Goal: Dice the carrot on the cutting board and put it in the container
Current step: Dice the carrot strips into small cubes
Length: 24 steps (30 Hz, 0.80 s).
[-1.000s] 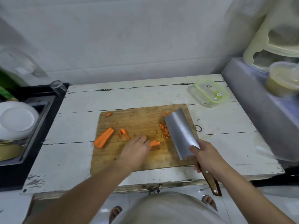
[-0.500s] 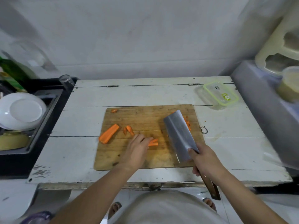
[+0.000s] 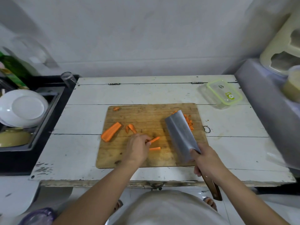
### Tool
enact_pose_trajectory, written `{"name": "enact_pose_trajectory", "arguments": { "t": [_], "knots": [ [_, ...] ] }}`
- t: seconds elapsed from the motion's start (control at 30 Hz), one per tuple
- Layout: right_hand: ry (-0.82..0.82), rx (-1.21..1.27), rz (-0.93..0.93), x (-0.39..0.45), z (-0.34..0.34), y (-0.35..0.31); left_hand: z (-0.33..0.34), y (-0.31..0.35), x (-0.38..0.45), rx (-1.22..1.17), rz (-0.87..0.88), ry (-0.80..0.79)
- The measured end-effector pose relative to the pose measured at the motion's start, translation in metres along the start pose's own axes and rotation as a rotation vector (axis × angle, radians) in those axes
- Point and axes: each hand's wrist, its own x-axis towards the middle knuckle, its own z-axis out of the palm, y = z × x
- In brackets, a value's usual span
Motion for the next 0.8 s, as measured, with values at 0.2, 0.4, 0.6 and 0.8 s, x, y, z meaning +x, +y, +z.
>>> {"name": "enact_pose_trajectory", "arguments": {
  "t": [0.2, 0.4, 0.6, 0.8],
  "knots": [
    [0.025, -0.244, -0.105, 0.003, -0.005, 0.002, -0.008, -0.002, 0.013, 0.184, 0.492, -0.127],
    [0.005, -0.373, -0.153, 0.008, -0.005, 0.001, 0.002, 0.004, -0.031, 0.15, 0.217, 0.212],
    [-0.011, -0.532, -0.164, 0.012, 0.017, -0.008, 0.025, -0.001, -0.046, 0.15, 0.224, 0.169],
    [0.024, -0.612, -0.238, -0.003, 0.033, -0.015, 0.029, -0.01, -0.048, 0.269, 0.426, 0.184]
  ]
}}
